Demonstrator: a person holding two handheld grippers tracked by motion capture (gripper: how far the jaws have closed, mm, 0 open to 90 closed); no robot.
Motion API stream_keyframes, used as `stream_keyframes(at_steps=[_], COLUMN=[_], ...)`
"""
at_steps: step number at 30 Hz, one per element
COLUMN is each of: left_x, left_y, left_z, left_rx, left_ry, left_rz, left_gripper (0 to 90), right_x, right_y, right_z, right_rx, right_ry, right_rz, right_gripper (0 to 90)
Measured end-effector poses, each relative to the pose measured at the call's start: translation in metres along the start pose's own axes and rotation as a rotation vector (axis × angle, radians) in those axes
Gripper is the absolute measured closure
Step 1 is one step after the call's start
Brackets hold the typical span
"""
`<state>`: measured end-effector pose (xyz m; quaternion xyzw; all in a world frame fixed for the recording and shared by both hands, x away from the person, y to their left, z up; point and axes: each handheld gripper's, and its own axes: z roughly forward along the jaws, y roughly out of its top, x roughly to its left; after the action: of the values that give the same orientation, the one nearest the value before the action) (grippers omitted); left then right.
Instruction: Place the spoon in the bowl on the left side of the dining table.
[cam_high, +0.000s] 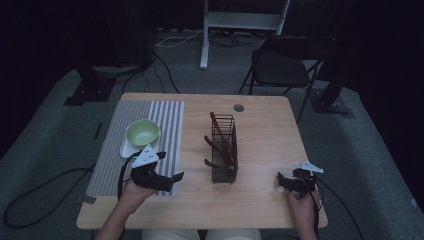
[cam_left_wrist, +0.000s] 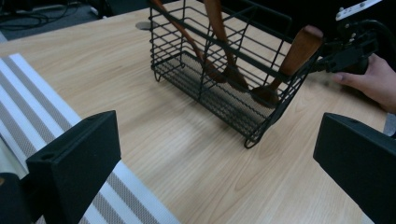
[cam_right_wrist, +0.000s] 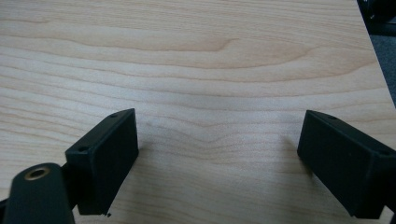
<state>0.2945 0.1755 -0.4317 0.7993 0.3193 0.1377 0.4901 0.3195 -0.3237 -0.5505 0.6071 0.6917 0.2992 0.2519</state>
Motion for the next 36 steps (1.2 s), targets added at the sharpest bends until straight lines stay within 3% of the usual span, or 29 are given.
stream_keyframes(at_steps=[9, 17, 22, 27, 33, 36], left_x=[-0.009, -0.019, -0.028, -0.033, -0.039, -0.042], left_y=[0.014, 0.027, 0.031, 0.032, 0.032, 0.033], left_z=[0.013, 0.028, 0.036, 0.044, 0.053, 0.058], left_rx=[0.010, 0.009, 0.003, 0.005, 0.006, 0.017], left_ry=[-0.012, -0.052, -0.078, -0.082, -0.104, -0.085], left_rz=[0.031, 0.063, 0.092, 0.095, 0.119, 0.129], left_gripper=[0.7, 5.3, 14.4, 15.5, 30.8, 35.7], right_x=[0.000, 0.000, 0.000, 0.000, 0.000, 0.000], right_y=[0.000, 0.000, 0.000, 0.000, 0.000, 0.000], right_z=[0.000, 0.000, 0.000, 0.000, 0.000, 0.000], right_rx=[-0.001, -0.001, -0.001, -0.001, -0.001, -0.001], right_ry=[0.000, 0.000, 0.000, 0.001, 0.001, 0.001], right_rz=[0.001, 0.001, 0.001, 0.001, 0.000, 0.000], right_gripper=[11.7, 11.7, 11.7, 11.8, 11.8, 11.8])
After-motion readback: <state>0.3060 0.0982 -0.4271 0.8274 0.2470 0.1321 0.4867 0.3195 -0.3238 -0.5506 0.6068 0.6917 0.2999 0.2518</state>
